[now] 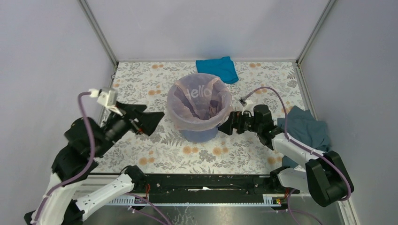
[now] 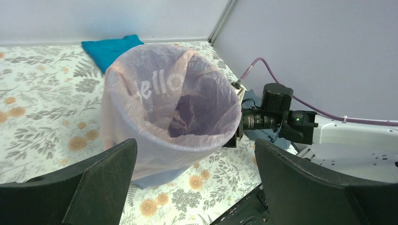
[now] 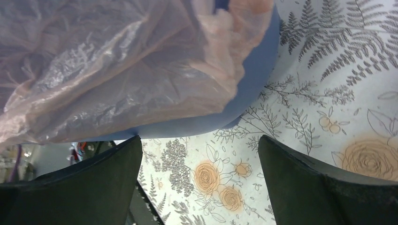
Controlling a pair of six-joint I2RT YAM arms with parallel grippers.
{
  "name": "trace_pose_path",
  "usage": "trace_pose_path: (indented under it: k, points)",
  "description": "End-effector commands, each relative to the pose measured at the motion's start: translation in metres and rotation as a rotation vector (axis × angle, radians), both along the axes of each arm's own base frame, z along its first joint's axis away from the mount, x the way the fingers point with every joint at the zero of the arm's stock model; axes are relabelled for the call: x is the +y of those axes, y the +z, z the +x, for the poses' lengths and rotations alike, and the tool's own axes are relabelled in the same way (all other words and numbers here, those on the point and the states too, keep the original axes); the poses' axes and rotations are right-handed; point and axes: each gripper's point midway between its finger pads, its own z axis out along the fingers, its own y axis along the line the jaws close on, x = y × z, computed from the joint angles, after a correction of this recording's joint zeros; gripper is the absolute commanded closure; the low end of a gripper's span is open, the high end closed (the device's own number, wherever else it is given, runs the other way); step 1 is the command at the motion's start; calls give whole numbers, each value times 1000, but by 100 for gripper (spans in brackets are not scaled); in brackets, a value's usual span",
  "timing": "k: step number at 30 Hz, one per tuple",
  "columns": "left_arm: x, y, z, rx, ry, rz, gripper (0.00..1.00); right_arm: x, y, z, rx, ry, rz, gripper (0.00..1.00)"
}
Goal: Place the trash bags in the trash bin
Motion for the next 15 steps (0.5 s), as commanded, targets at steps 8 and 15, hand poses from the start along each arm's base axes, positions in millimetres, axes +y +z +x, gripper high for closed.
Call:
trace_pose_path:
  k: [8,15]
  points:
    - [64,-25,-30,6,145,60,1,63,25,37,-413,232,-70,0]
    - [85,-5,-44,-74,179,-26,1,132,3,54,-468,343,-102,0]
